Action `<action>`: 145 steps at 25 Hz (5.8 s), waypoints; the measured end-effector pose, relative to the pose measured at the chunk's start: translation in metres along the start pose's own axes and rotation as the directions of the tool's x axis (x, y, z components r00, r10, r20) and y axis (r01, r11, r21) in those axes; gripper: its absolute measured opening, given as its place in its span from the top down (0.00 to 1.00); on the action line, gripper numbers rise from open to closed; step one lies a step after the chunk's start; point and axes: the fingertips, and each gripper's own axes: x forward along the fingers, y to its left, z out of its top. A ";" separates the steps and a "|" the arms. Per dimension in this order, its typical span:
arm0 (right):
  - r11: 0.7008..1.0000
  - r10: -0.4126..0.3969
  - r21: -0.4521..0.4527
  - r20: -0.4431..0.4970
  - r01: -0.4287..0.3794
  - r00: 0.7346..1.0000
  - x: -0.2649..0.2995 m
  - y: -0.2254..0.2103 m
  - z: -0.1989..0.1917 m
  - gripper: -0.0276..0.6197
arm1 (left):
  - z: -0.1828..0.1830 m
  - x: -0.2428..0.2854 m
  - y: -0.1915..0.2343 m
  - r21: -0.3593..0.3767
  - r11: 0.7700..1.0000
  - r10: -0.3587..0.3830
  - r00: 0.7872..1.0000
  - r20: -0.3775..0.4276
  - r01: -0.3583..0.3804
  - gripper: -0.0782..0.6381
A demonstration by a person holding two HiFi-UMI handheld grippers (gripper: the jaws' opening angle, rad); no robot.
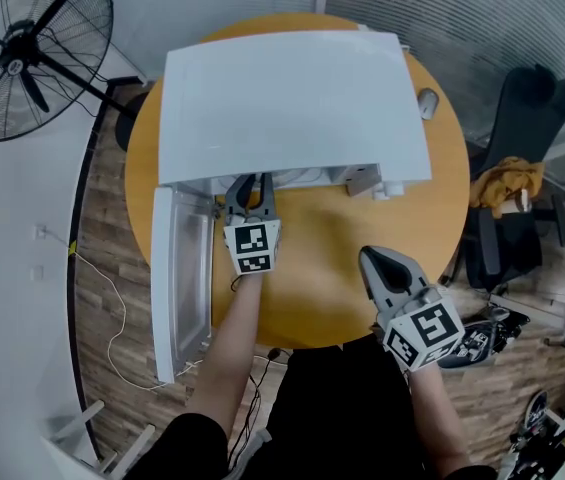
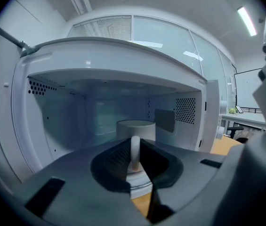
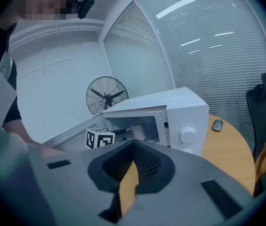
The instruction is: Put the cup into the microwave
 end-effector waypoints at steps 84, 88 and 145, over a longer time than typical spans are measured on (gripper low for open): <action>0.985 0.163 -0.073 0.095 -0.156 0.982 -0.150 -0.001 -0.015 0.94 | 0.053 -0.177 -0.143 -0.042 0.989 0.144 0.990 0.007 -0.144 0.84; 0.983 0.180 -0.061 0.100 -0.174 0.979 -0.171 -0.001 -0.020 0.94 | 0.058 -0.205 -0.173 -0.057 0.988 0.142 0.990 0.018 -0.141 0.86; 0.909 0.349 -0.277 0.092 -0.313 0.932 -0.201 0.075 -0.034 0.95 | 0.096 -0.366 -0.217 -0.172 0.982 0.089 0.994 0.065 -0.077 0.90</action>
